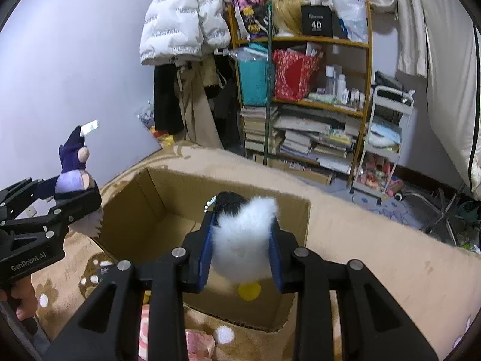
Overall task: Organize soft objects
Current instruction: 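Lift the purple doll with the left tool while the right tool carries the pom-pom over the box, then open both tools to drop the doll and pom-pom into the box, then grasp the yellow plush bear with the left tool while the right tool grasps the pink wrapped item, then carry the yellow bear with the left tool while the right tool carries the pink item over the box, then open both tools to release the bear and pink item into the box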
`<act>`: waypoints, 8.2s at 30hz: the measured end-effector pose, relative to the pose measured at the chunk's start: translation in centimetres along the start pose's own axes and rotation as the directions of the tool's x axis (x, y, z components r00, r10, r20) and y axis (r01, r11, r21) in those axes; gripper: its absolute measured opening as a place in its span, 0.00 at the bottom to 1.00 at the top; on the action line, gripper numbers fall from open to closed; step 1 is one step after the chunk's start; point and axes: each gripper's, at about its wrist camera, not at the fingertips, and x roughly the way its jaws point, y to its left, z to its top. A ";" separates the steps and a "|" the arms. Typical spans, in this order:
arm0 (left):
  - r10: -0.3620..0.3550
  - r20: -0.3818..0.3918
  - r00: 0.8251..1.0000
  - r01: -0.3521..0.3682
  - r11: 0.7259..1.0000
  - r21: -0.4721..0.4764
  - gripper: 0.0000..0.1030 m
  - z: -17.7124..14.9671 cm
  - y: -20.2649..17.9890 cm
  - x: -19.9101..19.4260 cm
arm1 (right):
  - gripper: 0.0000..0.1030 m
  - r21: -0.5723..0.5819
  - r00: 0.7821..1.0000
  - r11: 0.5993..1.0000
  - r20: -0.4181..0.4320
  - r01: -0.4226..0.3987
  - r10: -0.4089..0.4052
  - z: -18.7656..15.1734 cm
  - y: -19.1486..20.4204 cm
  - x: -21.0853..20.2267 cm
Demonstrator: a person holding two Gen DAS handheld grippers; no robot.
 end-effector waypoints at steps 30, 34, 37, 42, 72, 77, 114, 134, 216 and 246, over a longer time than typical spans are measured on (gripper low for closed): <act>0.028 -0.172 0.985 -0.038 0.998 -0.053 0.97 -0.9 1.0 0.1 | 0.81 -0.005 0.997 1.000 -0.081 -0.012 0.012 -2.2 0.7 -1.3; 0.038 -0.196 0.980 -0.046 0.998 -0.038 0.97 -1.4 1.4 -1.4 | 0.87 -0.020 0.997 1.000 -0.076 -0.009 0.008 -2.5 1.4 -2.7; 0.047 -0.200 0.979 -0.056 0.997 -0.044 0.97 -1.8 1.8 -2.8 | 0.90 -0.019 0.998 1.000 -0.067 -0.013 0.011 -2.7 1.8 -3.7; 0.041 -0.219 0.975 -0.056 0.996 -0.063 0.97 -2.3 2.5 -4.4 | 1.00 -0.024 0.999 1.000 -0.044 -0.016 0.015 -2.7 2.3 -5.7; -0.028 -0.341 0.940 0.014 0.999 -0.043 0.97 -6.8 1.4 -2.5 | 1.00 0.051 0.975 0.998 -0.218 -0.024 0.035 -9.0 2.7 -4.2; -0.051 -0.358 0.932 0.041 0.998 -0.037 0.97 -6.9 0.8 -1.0 | 0.97 0.082 0.963 0.997 -0.269 -0.013 0.035 -9.7 2.0 -2.7; -0.121 -0.487 0.865 0.130 0.991 -0.016 0.63 -9.9 -1.1 5.8 | 0.20 0.137 0.865 0.986 -0.479 -0.091 0.147 -12.3 1.0 3.8; -0.099 -0.362 0.927 0.071 0.993 -0.091 0.46 -9.0 1.1 0.4 | 0.16 0.154 0.947 0.987 -0.305 -0.053 0.099 -9.9 0.6 -1.8; -0.021 -0.148 0.989 0.023 1.000 0.013 0.68 -0.5 -0.4 2.9 | 0.33 0.110 0.996 0.992 -0.070 -0.054 0.062 -1.5 -0.7 0.8; 0.026 -0.215 0.976 -0.055 0.990 -0.130 0.96 -3.4 4.5 -5.0 | 1.00 0.081 0.997 0.995 -0.041 -0.054 0.058 -3.8 2.8 -6.4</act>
